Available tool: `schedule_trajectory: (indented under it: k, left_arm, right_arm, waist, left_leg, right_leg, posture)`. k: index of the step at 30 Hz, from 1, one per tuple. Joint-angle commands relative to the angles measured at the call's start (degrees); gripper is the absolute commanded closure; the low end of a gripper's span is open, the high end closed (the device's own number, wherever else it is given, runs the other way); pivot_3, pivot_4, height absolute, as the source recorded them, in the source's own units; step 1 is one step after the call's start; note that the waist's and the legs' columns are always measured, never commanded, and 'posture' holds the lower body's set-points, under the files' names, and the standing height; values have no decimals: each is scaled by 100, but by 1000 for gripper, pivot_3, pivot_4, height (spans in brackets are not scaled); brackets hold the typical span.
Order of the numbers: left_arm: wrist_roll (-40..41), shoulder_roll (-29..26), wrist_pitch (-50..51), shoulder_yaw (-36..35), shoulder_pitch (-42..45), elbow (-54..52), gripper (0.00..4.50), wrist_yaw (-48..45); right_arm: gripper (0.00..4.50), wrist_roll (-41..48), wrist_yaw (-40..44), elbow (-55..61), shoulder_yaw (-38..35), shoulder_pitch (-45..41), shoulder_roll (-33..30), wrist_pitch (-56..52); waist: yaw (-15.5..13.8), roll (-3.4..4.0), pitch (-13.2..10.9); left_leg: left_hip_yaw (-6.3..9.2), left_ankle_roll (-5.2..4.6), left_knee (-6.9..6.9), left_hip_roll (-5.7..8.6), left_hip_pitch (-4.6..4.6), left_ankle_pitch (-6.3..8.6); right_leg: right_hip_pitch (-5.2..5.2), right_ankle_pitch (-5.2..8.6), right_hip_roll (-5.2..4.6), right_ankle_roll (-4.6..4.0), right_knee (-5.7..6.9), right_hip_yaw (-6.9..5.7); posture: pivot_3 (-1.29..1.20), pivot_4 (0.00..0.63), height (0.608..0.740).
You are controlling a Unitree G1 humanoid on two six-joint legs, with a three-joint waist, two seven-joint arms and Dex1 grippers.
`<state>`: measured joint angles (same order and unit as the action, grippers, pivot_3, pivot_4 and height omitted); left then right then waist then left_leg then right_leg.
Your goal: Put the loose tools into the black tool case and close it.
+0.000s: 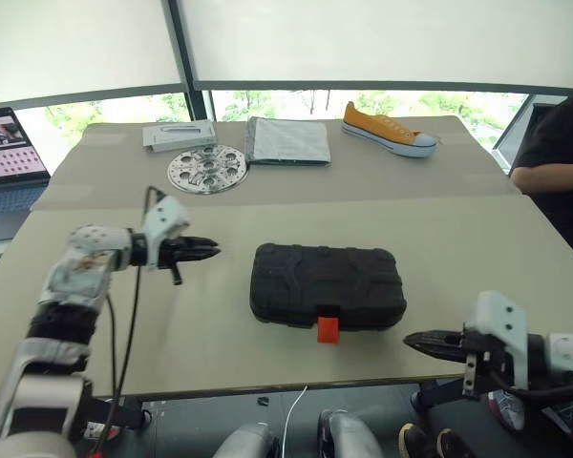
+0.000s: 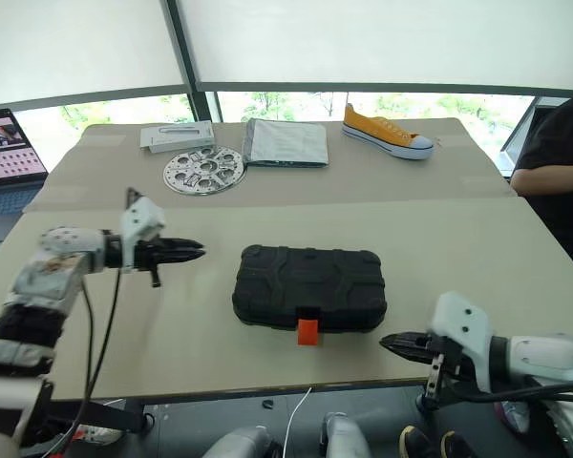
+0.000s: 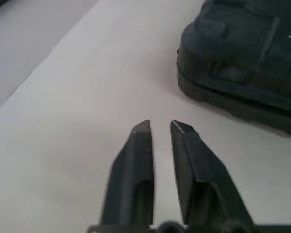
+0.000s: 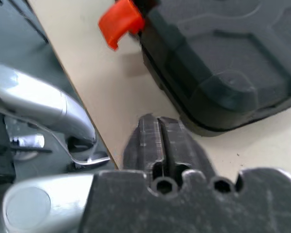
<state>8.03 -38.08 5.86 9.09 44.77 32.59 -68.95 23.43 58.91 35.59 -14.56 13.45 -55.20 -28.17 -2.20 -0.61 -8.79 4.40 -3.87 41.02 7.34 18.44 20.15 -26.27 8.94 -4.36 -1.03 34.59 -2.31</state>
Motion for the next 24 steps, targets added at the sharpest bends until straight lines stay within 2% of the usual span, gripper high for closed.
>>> schedule_trajectory:
  k: [1,6,9,11,15,19,24]
  left_arm:
    - [-497,416,-981,280,690,1084,4464,29]
    - [-787,753,-1724,359,1163,2008,4464,-12]
    - [-1100,1149,-2177,576,1530,2481,4464,25]
    - [-1084,1226,-2429,581,1559,2513,4464,-326]
    - [-849,1200,-2615,568,1326,2054,4464,-1195]
    - [-451,937,-1992,654,734,716,4464,-2162]
    - [-146,805,-1112,404,616,-204,4464,-2099]
  right_arm:
    - [4500,-457,-88,-140,535,-391,-46,406]
    - [4500,-736,-109,-368,919,-679,0,632]
    - [4500,-1326,-330,-936,1673,-1373,277,862]
    - [4500,-1590,-527,-1314,1862,-1710,443,899]
    - [4500,-1850,-808,-1938,1795,-2092,611,1214]
    - [4500,-2001,-979,-2390,1652,-2305,611,1461]
    - [4500,-1718,-657,-2185,1344,-1993,408,1518]
  waist:
    - [48,-1,-1]
    - [133,-7,-5]
    - [138,-11,-7]
    - [113,-16,-10]
    - [101,-15,-9]
    - [144,-13,-8]
    - [132,-12,-8]
  left_leg:
    - [-1,-2,-3,0,3,-1]
    - [-2,-22,-4,-5,12,-12]
    - [0,-23,0,-7,10,-13]
    - [-1,-24,8,-4,13,-13]
    - [-1,-28,17,-3,29,-15]
    - [0,-30,27,-2,42,-15]
    - [0,-30,49,-3,88,-15]
  right_leg:
    - [-2,0,0,0,-11,0]
    - [-4,-2,-1,-2,-33,-3]
    - [0,-2,2,-2,-33,-3]
    - [3,-9,-2,4,-33,-1]
    - [-9,-11,-2,7,-30,-1]
    - [-20,-12,-1,6,-30,-4]
    - [-76,-15,1,-1,8,-4]
  posture:
    - [0,150,740]
    - [0,150,740]
    - [0,150,740]
    - [0,150,740]
    - [0,150,740]
    - [0,150,740]
    - [0,150,740]
